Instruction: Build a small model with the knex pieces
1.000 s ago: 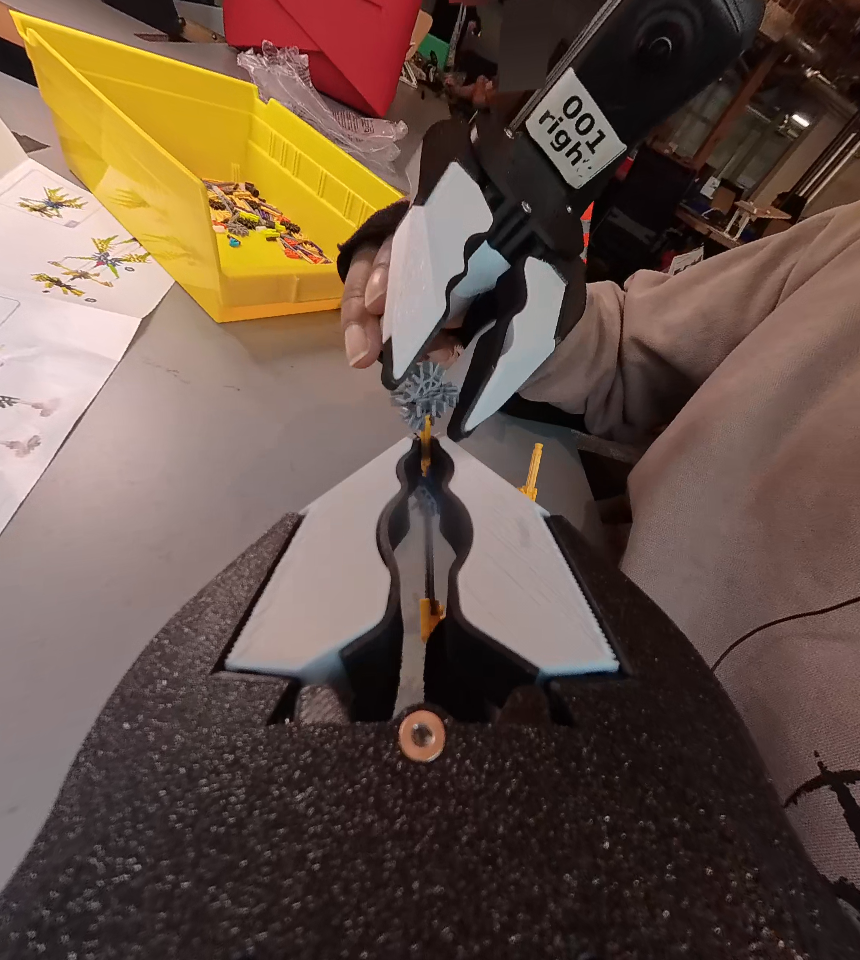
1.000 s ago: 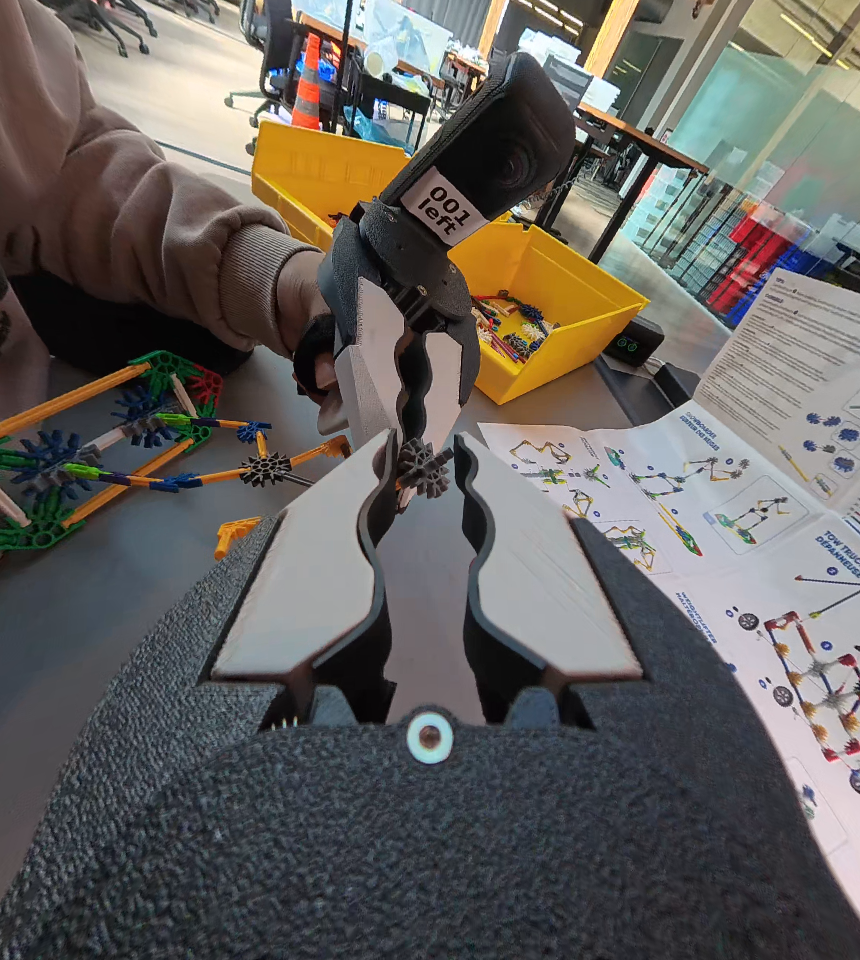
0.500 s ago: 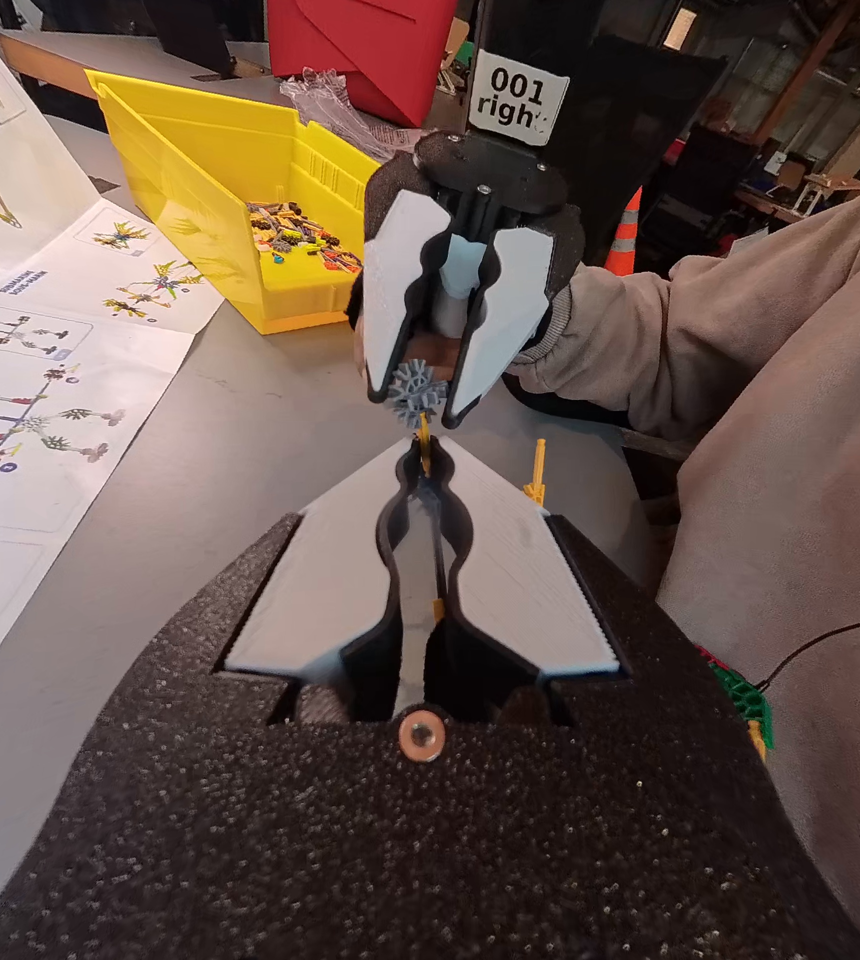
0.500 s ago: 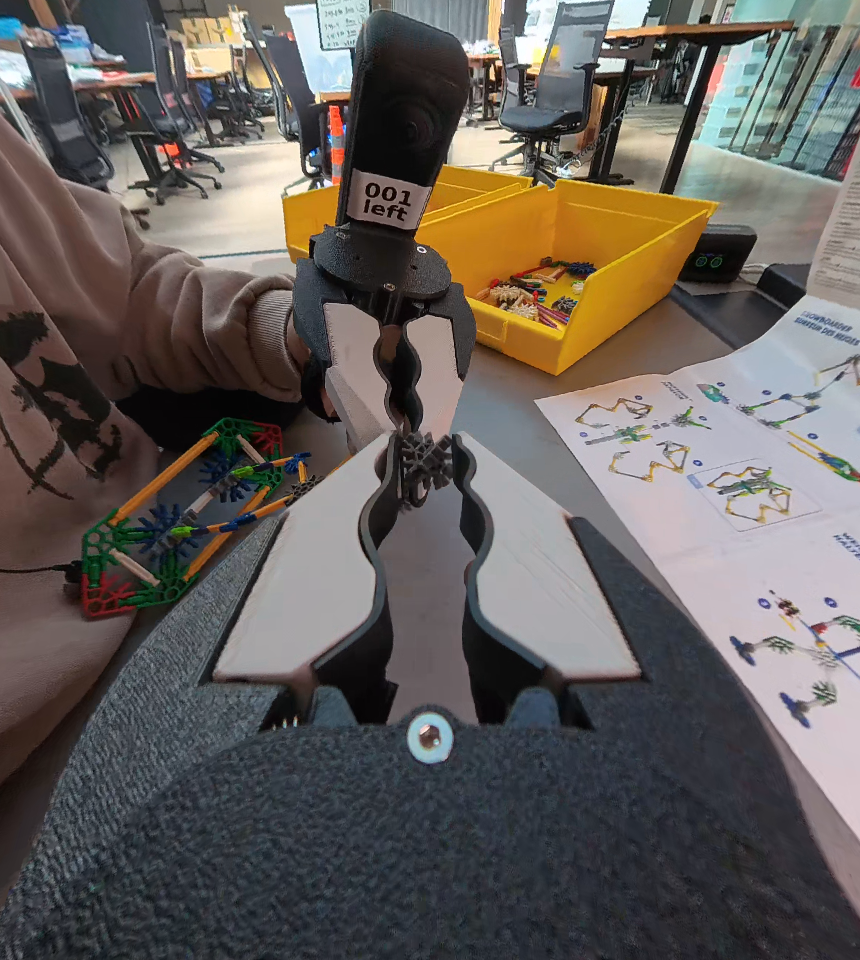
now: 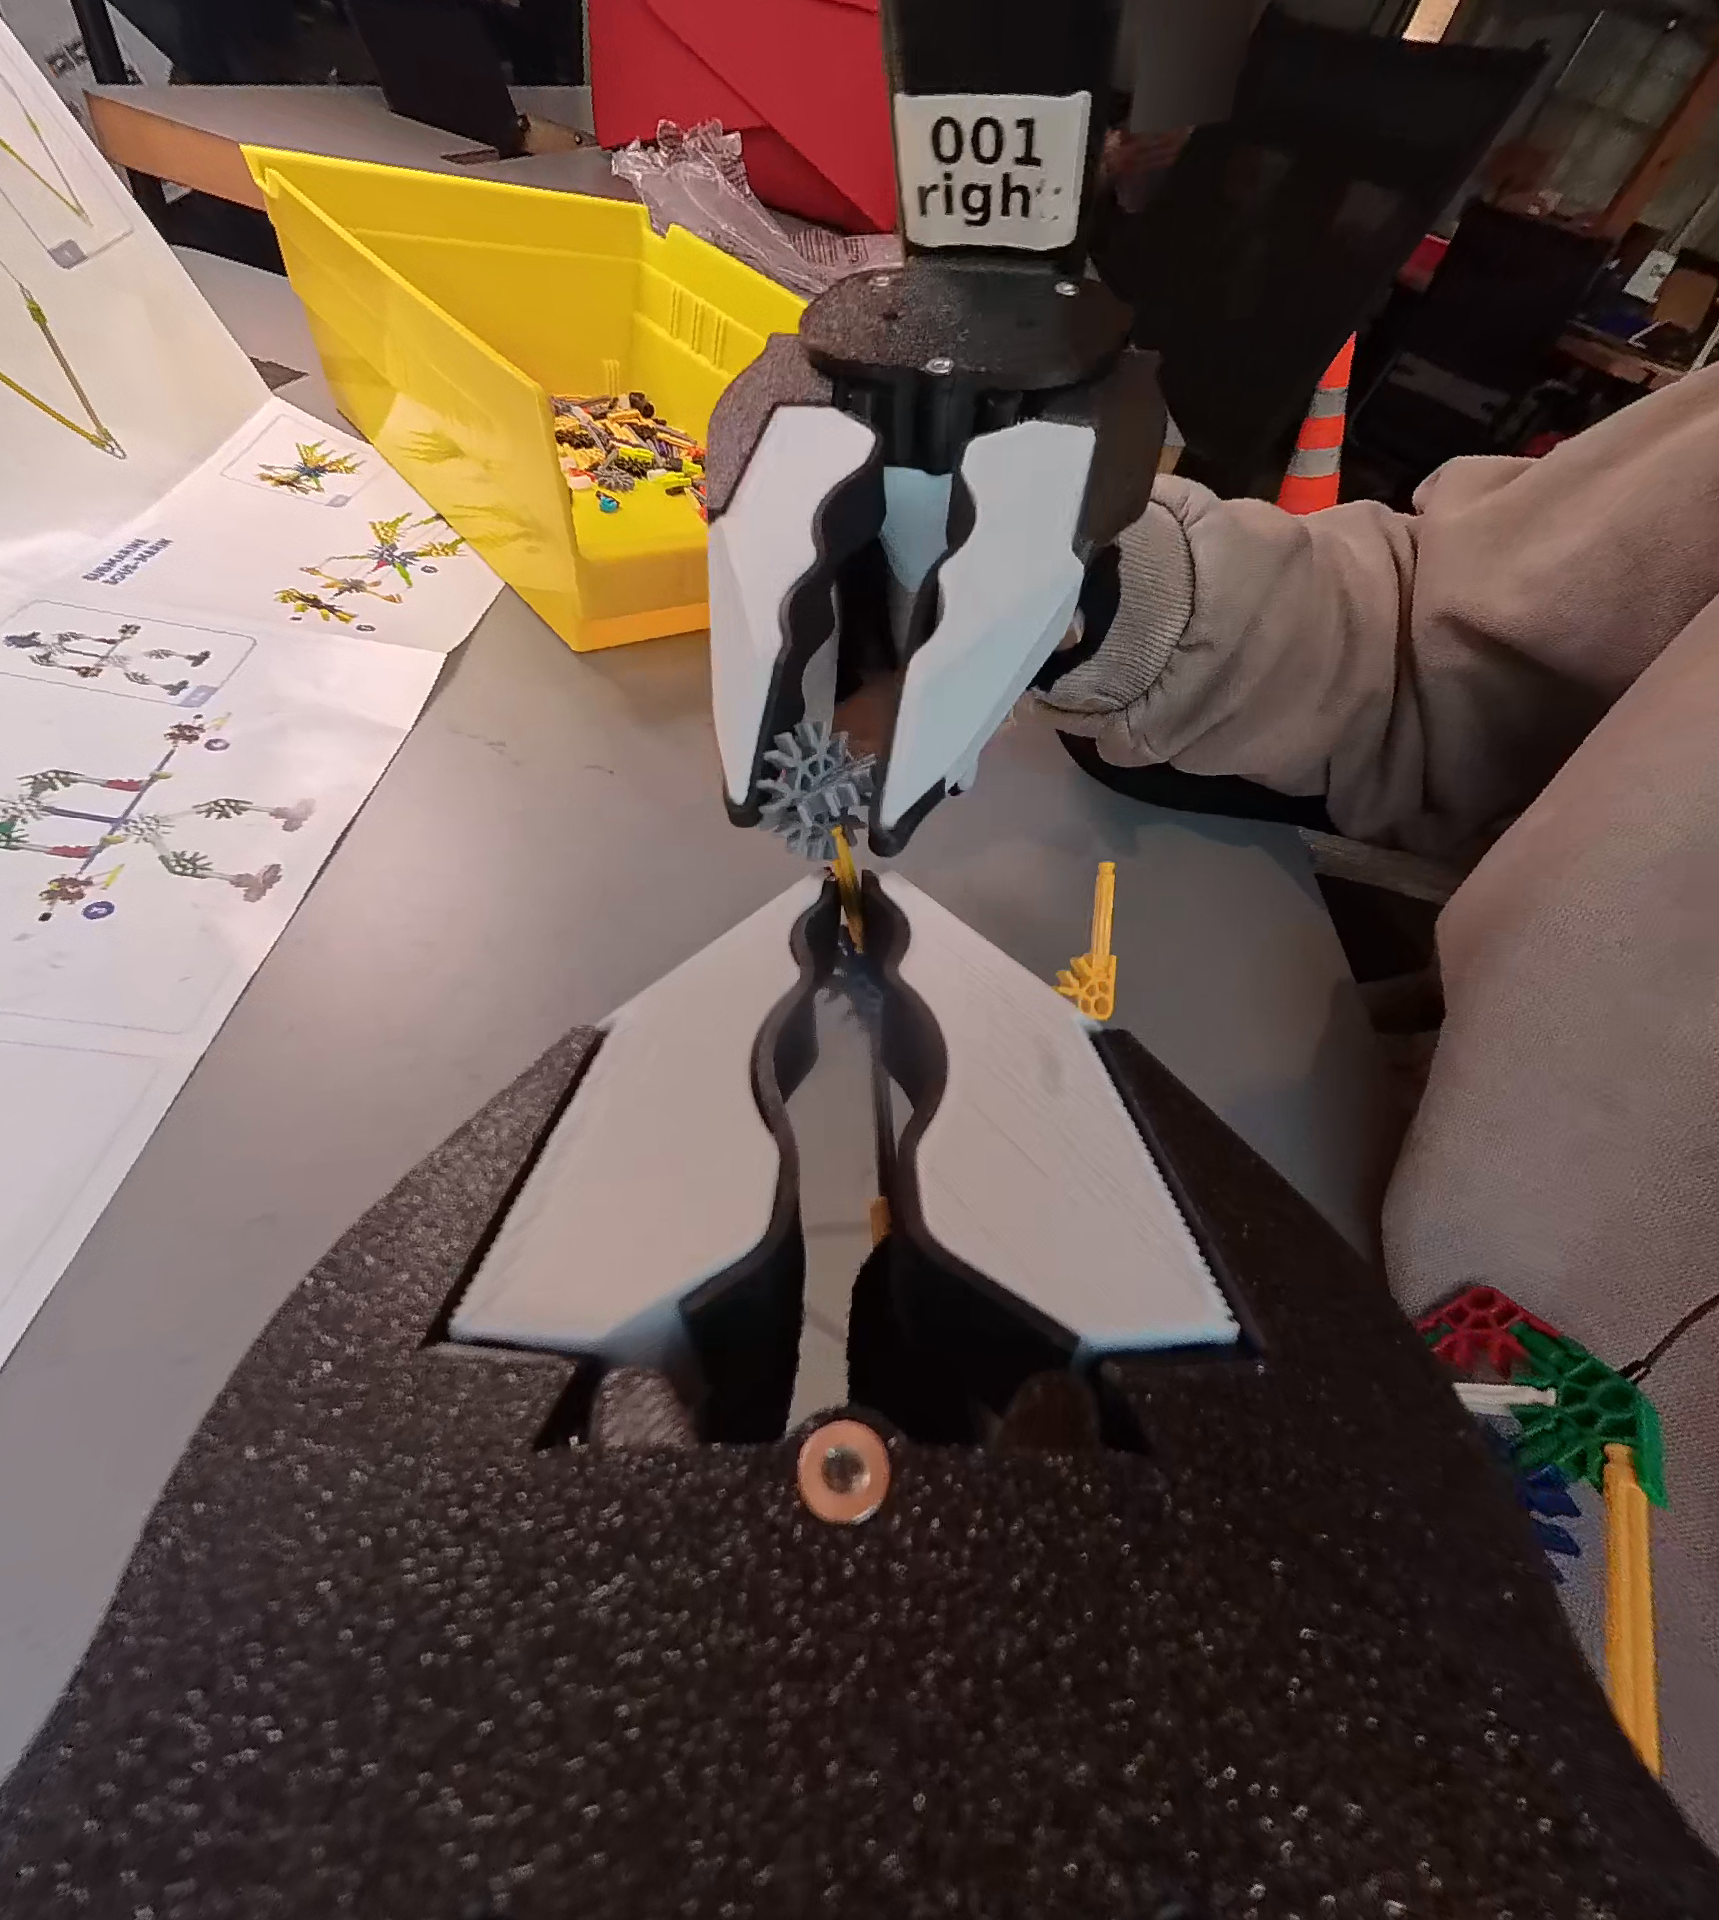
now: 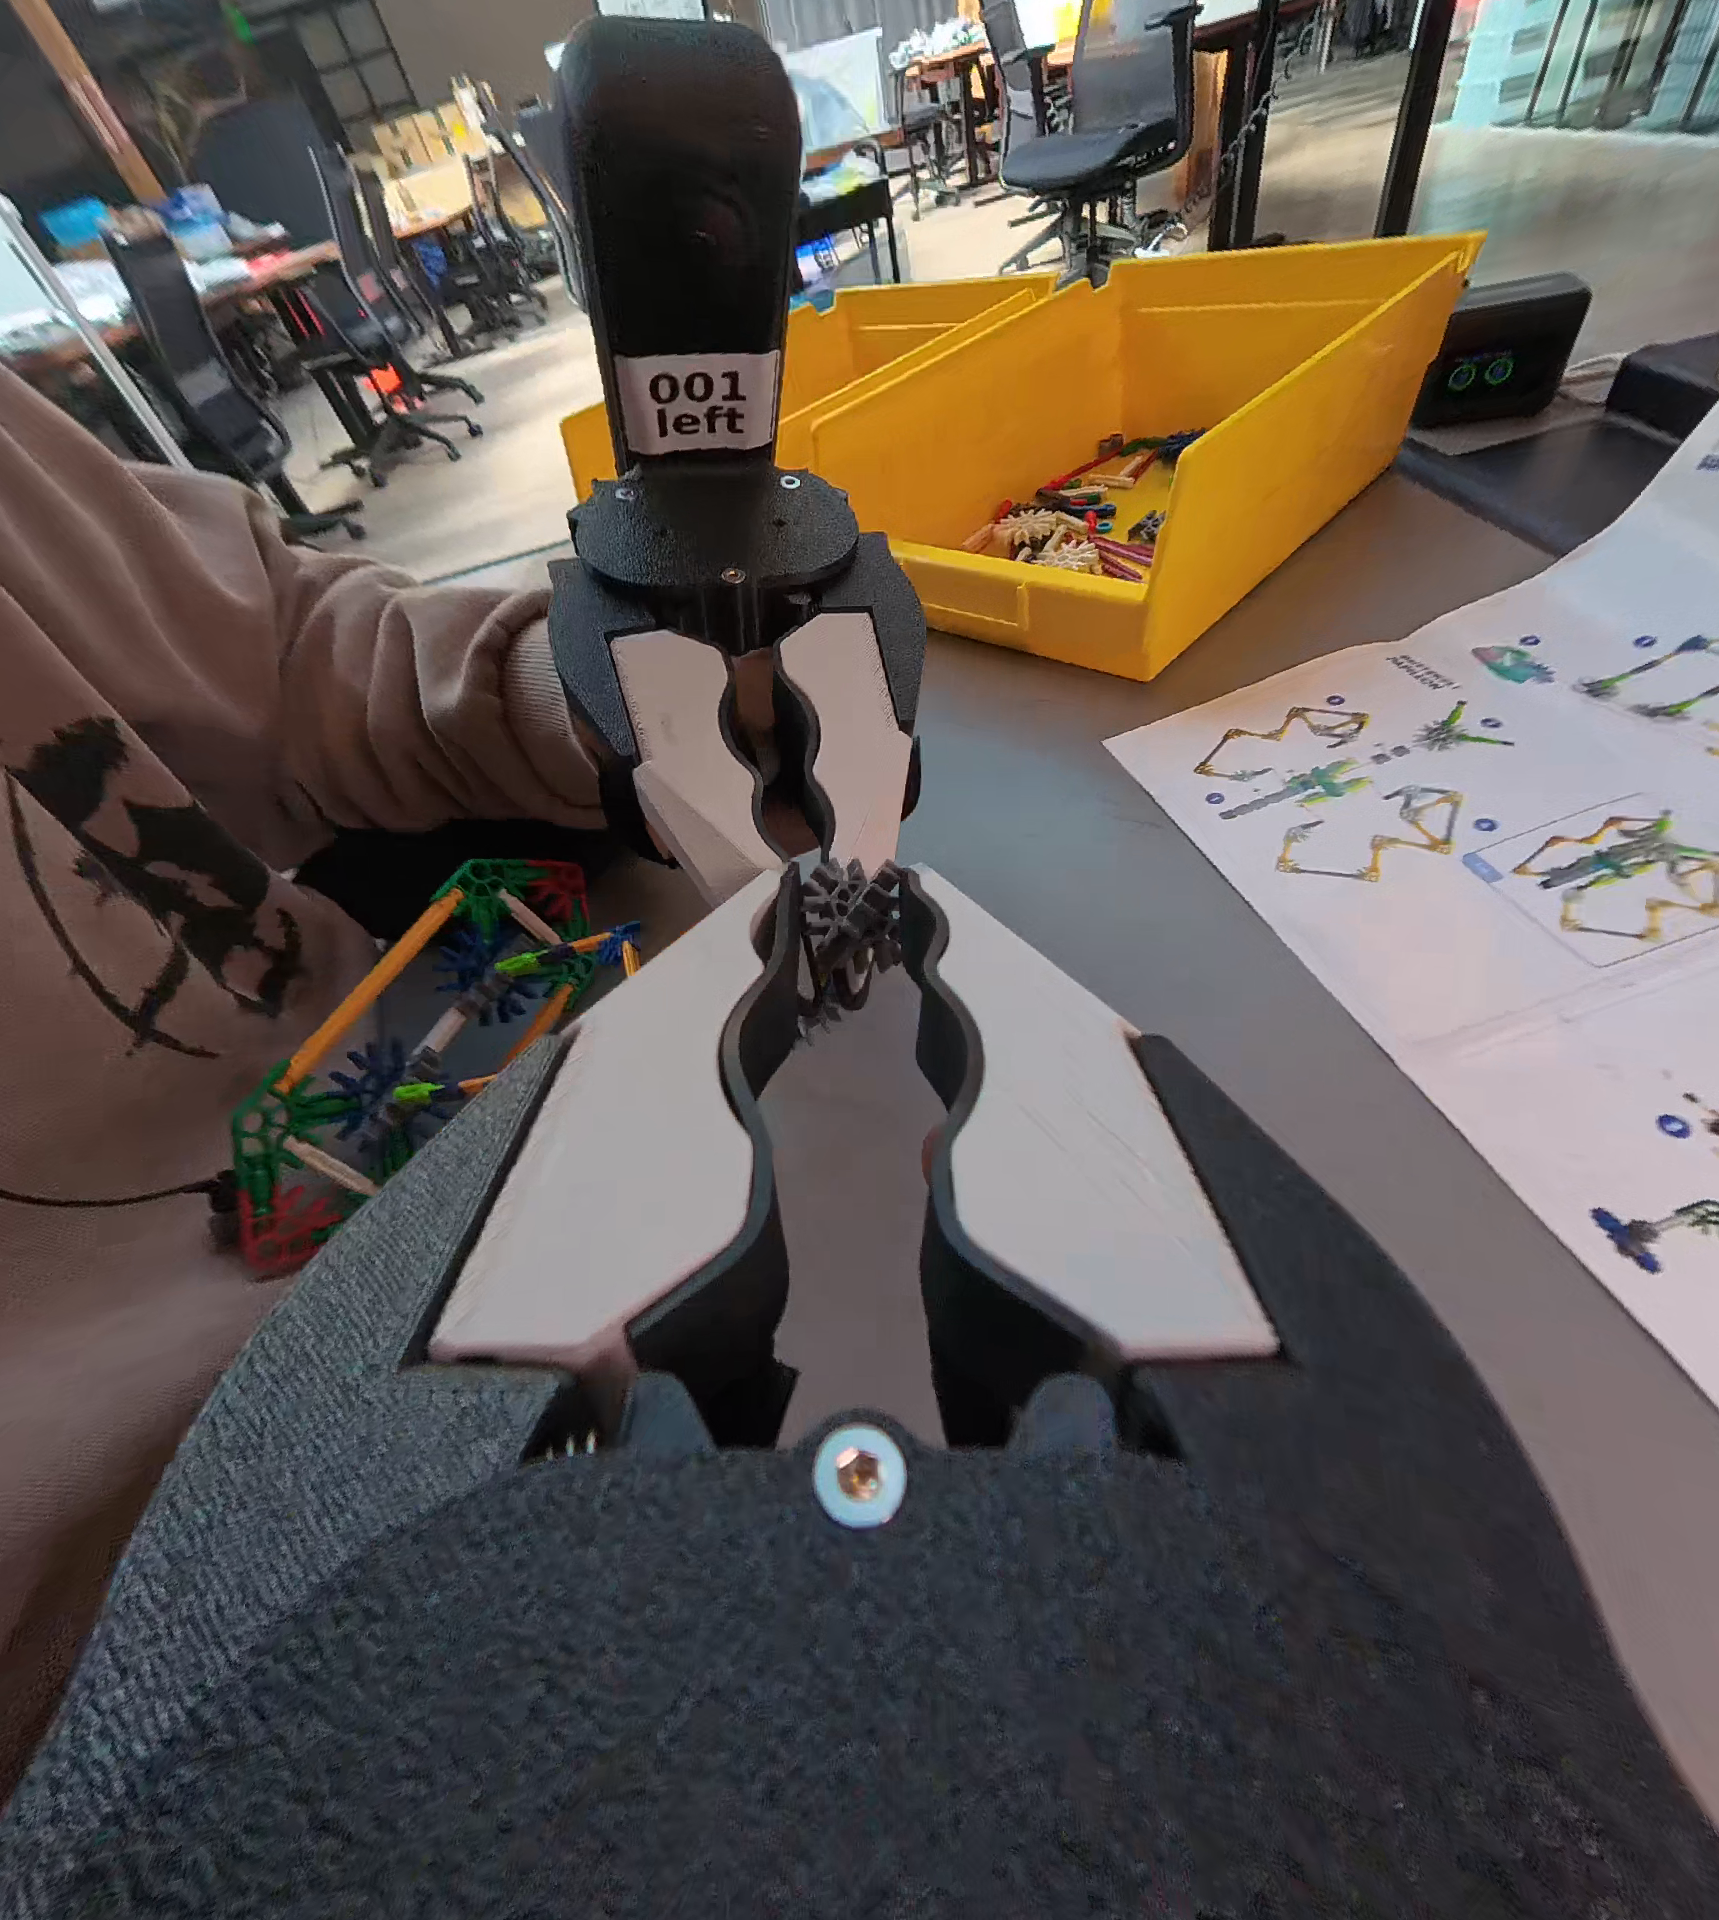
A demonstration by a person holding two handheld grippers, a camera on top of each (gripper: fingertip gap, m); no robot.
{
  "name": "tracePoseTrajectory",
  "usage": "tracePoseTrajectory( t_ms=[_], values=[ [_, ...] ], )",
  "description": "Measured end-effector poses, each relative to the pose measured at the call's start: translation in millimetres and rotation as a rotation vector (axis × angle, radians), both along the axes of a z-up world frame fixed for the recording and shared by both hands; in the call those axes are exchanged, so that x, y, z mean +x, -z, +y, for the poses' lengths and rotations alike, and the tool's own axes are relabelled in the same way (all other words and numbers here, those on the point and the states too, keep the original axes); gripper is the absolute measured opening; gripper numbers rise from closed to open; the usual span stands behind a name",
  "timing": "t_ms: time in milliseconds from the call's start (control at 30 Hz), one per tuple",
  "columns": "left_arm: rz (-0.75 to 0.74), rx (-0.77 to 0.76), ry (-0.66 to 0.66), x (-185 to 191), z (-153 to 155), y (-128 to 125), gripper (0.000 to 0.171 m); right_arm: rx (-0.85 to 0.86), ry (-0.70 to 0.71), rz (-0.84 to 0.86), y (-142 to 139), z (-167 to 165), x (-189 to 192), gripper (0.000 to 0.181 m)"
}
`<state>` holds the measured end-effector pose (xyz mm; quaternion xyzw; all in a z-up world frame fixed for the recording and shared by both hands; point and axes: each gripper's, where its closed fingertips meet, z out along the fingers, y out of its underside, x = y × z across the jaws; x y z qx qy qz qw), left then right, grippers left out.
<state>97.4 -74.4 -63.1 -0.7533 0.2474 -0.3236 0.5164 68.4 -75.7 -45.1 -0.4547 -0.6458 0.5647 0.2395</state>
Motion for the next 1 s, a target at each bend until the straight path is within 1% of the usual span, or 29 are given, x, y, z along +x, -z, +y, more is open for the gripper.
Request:
tracePoseTrajectory(
  t_ms=[200, 267, 333, 433, 633, 667, 700, 733, 800, 933, 1000],
  values=[
    [0.082, 0.064, -0.012, -1, -1, 3, 0.005, -0.395, -0.051, -0.125, 5, -1, -4, 0.016],
    [0.092, 0.068, -0.011, 0, -2, 4, 0.005, -0.497, -0.071, -0.162, 6, -2, -4, 0.016],
    [0.093, 0.068, -0.012, 0, -2, 6, 0.006, -0.56, -0.085, -0.181, 8, -2, -3, 0.015],
    [0.079, 0.055, -0.019, 0, -1, 8, 0.006, -0.574, -0.075, -0.195, 10, 0, -4, 0.015],
    [0.03, 0.049, -0.073, -6, 13, 12, 0.005, -0.642, 0.004, -0.2, 13, 15, -11, 0.015],
    [0.041, 0.05, -0.092, -9, 16, 15, 0.003, -0.664, 0.019, -0.17, 8, 20, -12, 0.002],
    [0.045, 0.054, -0.11, -13, 19, 17, 0.003, -0.662, 0.028, -0.161, 8, 23, -13, 0.003],
    [0.029, 0.048, -0.116, -16, 21, 16, 0.003, -0.629, 0.043, -0.136, 8, 26, -15, 0.005],
    [-0.011, 0.034, -0.143, -23, 24, 14, 0.002, -0.529, 0.114, -0.076, 7, 37, -19, 0.017],
    [-0.054, 0.019, -0.204, -37, 28, 13, 0.002, -0.413, 0.163, 0.035, -8, 49, -20, 0.02],
    [-0.066, -0.004, -0.273, -48, 35, 15, 0.002, -0.336, 0.197, 0.067, -9, 54, -19, 0.02]
  ],
)
